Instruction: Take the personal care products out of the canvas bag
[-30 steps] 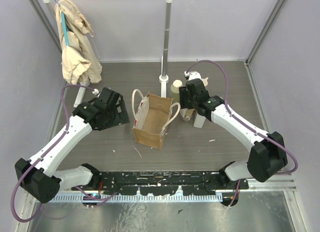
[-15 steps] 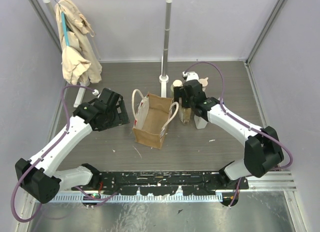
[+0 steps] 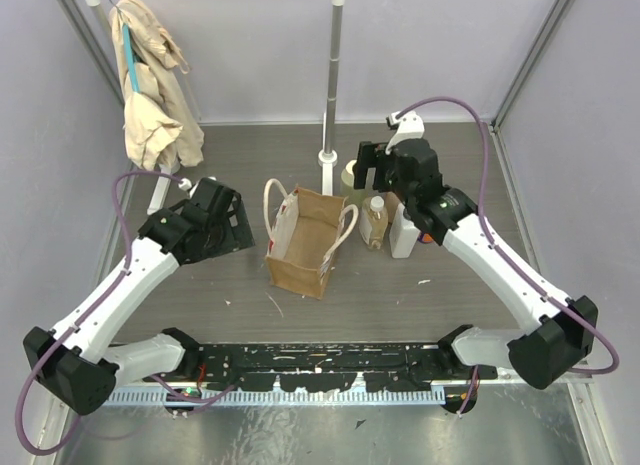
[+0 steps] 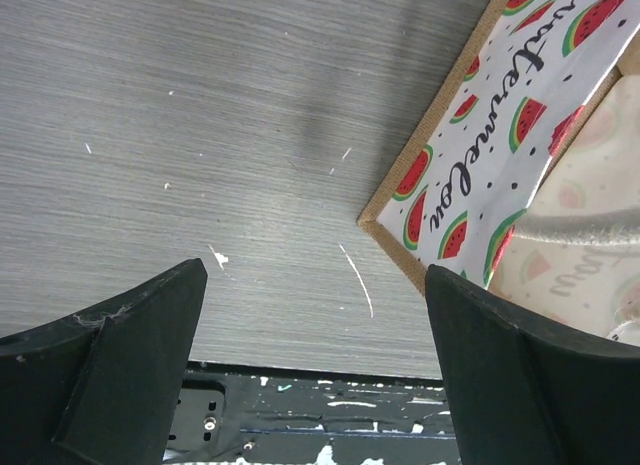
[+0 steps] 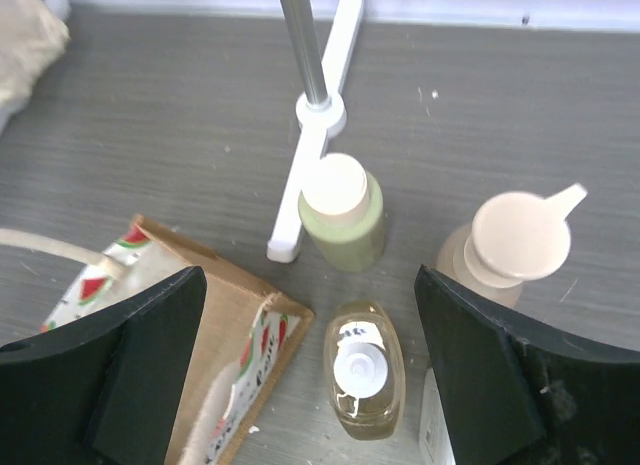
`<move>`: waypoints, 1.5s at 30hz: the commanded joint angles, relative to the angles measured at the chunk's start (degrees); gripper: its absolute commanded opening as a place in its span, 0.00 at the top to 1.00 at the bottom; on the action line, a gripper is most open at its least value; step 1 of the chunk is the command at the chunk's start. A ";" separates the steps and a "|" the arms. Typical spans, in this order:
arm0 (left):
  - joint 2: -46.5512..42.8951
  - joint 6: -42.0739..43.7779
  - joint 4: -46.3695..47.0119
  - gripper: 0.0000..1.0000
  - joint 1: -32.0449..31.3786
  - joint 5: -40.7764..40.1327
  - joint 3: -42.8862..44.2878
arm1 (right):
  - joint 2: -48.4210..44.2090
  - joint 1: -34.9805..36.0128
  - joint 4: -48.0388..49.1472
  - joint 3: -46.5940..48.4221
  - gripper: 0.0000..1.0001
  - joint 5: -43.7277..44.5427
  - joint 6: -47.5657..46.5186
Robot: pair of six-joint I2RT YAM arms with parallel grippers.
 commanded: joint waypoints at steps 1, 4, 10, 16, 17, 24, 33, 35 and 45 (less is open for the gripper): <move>-1.68 1.33 -0.87 0.02 0.33 -2.94 2.63 | -1.84 -0.51 -2.94 5.17 0.09 0.74 -0.89; -1.64 2.23 -1.49 0.02 0.54 -3.54 3.67 | -2.03 -2.84 -4.31 6.26 0.08 1.88 -0.61; -2.68 3.89 -2.00 0.02 1.26 -5.17 4.54 | -3.38 -9.93 -5.43 6.48 0.08 2.85 1.84; -2.40 6.71 -2.25 0.02 2.49 -8.49 8.43 | -3.00 -16.17 -6.98 6.04 0.08 0.04 2.71; -2.20 7.42 -2.19 0.02 2.74 -8.94 9.50 | -2.89 -17.34 -7.04 5.97 0.07 -0.48 3.17; 4.02 14.78 -1.89 0.02 5.90 -7.57 21.08 | -0.17 -25.33 -9.93 9.02 0.06 -10.16 6.87; 13.21 17.72 -0.82 0.02 8.58 -6.83 26.83 | -2.17 -25.81 -2.60 3.50 0.00 -13.44 4.02; 13.46 17.94 0.10 0.02 8.84 -6.89 26.14 | -2.91 -25.95 -1.21 2.59 0.00 -12.76 2.75; 14.19 16.87 -1.31 0.02 8.76 -6.73 25.79 | -0.35 -25.83 -5.97 2.10 0.00 -11.72 3.91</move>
